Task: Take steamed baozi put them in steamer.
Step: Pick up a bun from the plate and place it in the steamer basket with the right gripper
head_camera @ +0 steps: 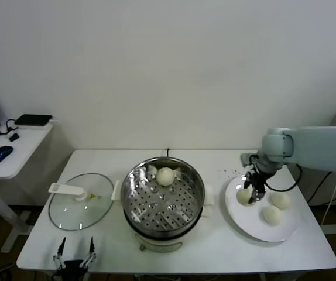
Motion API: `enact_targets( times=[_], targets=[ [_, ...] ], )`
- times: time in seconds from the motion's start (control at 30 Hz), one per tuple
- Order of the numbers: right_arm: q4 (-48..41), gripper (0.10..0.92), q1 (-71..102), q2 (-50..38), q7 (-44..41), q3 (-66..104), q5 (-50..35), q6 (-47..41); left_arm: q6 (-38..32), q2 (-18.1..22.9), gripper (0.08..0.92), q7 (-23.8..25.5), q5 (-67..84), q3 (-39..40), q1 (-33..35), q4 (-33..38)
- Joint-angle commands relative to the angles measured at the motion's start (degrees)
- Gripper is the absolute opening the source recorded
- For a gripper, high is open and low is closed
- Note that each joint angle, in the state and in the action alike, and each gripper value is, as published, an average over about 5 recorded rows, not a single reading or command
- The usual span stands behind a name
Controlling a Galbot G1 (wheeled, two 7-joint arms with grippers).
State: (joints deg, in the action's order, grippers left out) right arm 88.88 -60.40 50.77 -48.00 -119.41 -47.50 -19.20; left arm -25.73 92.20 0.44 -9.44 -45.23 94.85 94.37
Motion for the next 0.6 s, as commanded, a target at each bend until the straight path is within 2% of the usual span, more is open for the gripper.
enact_targets(
  times=[0.03, 0.33, 0.6],
  targets=[
    [9.7, 0.577, -21.6, 4.6, -3.3, -3.1, -14.2, -1.8, 0.0, 1.5, 0.823, 0.1, -0.5, 0.3, 0.0, 0.2],
    [7.9, 0.577, -16.2, 14.2, 1.4, 12.4, -27.1, -9.7, 0.0, 1.5, 0.823, 0.1, -0.9, 0.8, -0.2, 0.4],
    [-0.1, 0.579, -6.0, 24.8, 4.8, 21.0, -27.3, -12.6, 0.1, 1.6, 0.823, 0.1, -0.8, 0.7, -0.6, 0.2]
  ],
)
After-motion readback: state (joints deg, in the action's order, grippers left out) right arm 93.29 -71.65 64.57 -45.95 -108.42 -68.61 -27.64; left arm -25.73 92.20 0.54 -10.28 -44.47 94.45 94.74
